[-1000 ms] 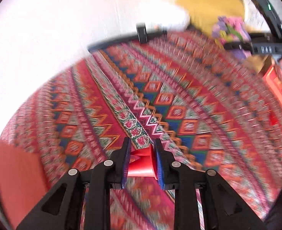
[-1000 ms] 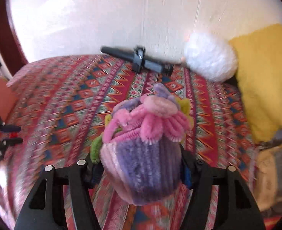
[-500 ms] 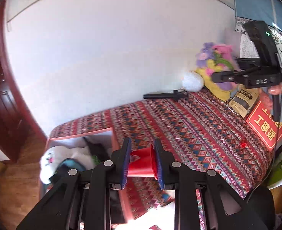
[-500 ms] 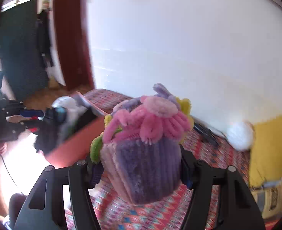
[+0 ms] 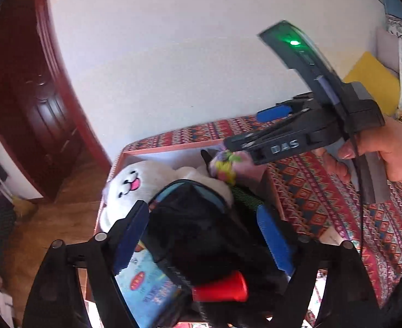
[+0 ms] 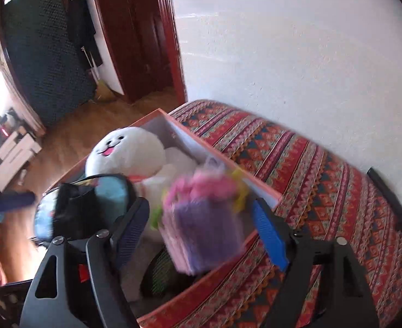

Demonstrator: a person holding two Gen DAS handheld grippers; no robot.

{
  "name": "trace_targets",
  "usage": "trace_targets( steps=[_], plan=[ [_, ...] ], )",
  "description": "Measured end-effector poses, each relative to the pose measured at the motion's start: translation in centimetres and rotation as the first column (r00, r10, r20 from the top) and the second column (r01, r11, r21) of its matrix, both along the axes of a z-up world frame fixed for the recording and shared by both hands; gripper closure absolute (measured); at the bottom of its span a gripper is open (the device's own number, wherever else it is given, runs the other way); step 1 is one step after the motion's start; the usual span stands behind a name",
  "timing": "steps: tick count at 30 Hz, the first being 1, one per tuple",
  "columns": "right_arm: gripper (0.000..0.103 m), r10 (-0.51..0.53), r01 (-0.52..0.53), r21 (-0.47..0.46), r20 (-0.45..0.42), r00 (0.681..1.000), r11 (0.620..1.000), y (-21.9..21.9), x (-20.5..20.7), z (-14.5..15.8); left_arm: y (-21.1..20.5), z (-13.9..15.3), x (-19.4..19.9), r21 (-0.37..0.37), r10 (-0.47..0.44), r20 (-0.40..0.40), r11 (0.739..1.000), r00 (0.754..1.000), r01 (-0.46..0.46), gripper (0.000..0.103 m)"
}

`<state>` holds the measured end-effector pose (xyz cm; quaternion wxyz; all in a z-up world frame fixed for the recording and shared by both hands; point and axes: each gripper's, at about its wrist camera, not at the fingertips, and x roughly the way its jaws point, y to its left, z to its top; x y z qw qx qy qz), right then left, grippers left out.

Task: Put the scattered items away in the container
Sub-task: 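Drop the red cone into the pink box with left while right drops the knitted basket in, then grasp the white foam net sleeve with left while right grasps another red cone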

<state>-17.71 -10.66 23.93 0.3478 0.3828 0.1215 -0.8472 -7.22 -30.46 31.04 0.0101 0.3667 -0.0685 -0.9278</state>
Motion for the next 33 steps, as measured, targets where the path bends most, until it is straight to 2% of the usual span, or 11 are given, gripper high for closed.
trace_targets(
  steps=[5,9,11,15,18,22,25,28,31,33],
  plan=[
    [0.021,-0.035,0.035,-0.036,-0.008,0.999,0.999,3.7,0.6,1.5,-1.0,0.1,0.6,0.042,0.045,0.007,0.998,0.999,-0.045,0.021],
    [0.020,-0.085,0.084,-0.077,-0.006,0.996,0.993,9.4,2.7,4.3,0.7,2.0,2.7,-0.003,0.059,-0.008,0.998,0.998,-0.059,0.021],
    [0.020,-0.116,0.118,-0.122,0.018,0.993,0.986,14.2,4.7,5.9,1.5,3.4,4.0,-0.009,0.068,-0.013,0.998,0.998,-0.069,0.021],
    [0.020,-0.149,0.150,-0.166,0.019,0.989,0.975,23.7,10.6,7.8,2.4,5.7,8.5,0.075,0.100,-0.021,0.992,0.995,-0.098,0.021],
    [0.018,-0.187,0.184,-0.166,-0.006,0.982,0.969,32.0,16.2,8.2,5.5,5.6,11.6,0.120,0.062,-0.018,0.991,0.998,-0.059,0.019],
    [0.018,-0.307,0.304,-0.158,0.004,0.952,0.940,42.9,22.4,5.8,13.4,2.2,12.9,0.156,-0.064,0.042,0.986,0.997,0.057,0.019],
    [0.018,-0.411,0.413,-0.146,0.041,0.911,0.899,50.0,25.4,2.2,19.5,-2.2,12.3,0.237,-0.135,0.104,0.966,0.985,0.107,0.019],
    [0.021,-0.486,0.498,-0.125,0.115,0.866,0.858,55.5,27.0,-2.5,25.2,-7.7,11.7,0.299,-0.138,0.183,0.951,0.973,0.079,0.019],
    [0.022,-0.545,0.565,-0.087,0.178,0.819,0.821,58.7,26.9,-7.5,29.7,-12.6,12.0,0.335,-0.101,0.236,0.942,0.966,0.016,0.019],
    [0.025,-0.580,0.608,-0.096,0.218,0.785,0.788,60.2,26.2,-10.5,31.7,-15.2,13.0,0.340,-0.073,0.258,0.940,0.963,-0.020,0.019]
  ],
)
